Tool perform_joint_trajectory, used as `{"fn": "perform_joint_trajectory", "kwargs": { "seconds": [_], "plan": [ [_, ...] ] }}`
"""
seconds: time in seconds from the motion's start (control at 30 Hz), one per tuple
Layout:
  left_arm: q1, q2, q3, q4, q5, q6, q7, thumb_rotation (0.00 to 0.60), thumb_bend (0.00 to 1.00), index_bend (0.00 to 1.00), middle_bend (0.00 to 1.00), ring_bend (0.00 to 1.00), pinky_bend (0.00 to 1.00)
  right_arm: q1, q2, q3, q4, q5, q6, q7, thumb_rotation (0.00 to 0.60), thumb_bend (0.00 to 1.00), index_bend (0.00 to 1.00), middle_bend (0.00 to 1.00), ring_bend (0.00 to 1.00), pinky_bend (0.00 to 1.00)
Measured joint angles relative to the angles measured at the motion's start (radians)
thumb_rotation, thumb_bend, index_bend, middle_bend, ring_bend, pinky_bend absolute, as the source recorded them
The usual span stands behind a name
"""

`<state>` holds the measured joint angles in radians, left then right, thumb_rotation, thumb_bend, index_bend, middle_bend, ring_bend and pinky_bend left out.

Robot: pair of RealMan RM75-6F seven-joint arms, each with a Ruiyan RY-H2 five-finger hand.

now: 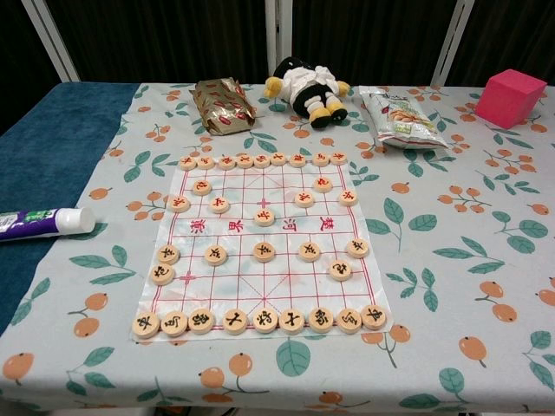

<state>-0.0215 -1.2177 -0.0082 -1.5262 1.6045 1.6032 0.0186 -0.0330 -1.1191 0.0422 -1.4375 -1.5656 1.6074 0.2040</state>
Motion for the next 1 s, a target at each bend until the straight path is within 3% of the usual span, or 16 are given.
{"fn": "perform_joint_trajectory", "kwargs": {
  "seconds": [1.0],
  "plan": [
    [-0.054,-0.027,0.030,-0.026,0.074,-0.063,0.012,0.600,0.15,0.17,0.12,0.00,0.11,0.005,0.028,0.022,-0.003,0.015,0.009,0.041,0.600,0.07,0.00,0.00,0.00,0.00]
  ]
}}
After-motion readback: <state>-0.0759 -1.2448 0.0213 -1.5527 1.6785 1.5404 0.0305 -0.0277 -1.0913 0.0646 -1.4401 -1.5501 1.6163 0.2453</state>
